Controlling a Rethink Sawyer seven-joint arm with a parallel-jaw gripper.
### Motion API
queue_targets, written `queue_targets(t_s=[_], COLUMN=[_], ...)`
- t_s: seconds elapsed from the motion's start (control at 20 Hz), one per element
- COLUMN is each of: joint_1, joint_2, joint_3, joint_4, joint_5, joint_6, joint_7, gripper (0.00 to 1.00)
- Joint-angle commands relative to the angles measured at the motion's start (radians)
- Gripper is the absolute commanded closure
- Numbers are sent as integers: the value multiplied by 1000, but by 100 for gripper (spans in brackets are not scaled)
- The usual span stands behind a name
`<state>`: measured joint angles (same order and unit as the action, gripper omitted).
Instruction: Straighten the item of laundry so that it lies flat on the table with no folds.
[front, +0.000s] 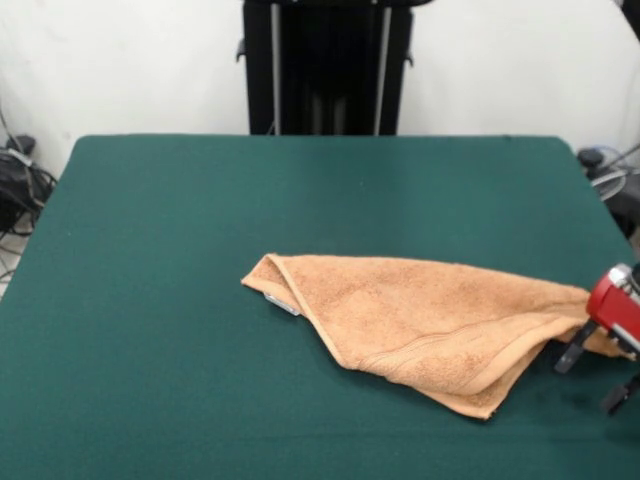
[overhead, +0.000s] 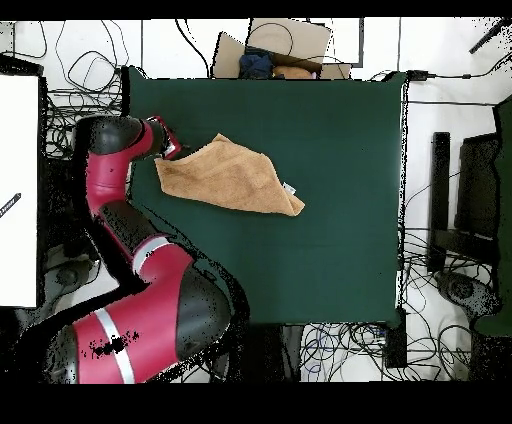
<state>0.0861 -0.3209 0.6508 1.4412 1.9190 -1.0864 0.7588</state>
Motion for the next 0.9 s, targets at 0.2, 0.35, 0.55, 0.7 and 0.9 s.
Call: queue_targets(t_s=[0.2, 0.35, 0.55, 0.7, 0.9], joint_1=[-91, -118, -155, -178, -216], joint_2=[-3, -33, -69, -88, -131], joint_3=[195, 223, 260, 278, 311], joint_4=[144, 174, 207, 226, 257], joint_5=[176, 212, 252, 261, 293], joint_6=[-138, -168, -204, -223, -256], joint_7=[-156, -167, -187, -200, -231], gripper=[0, 0, 0, 0, 0])
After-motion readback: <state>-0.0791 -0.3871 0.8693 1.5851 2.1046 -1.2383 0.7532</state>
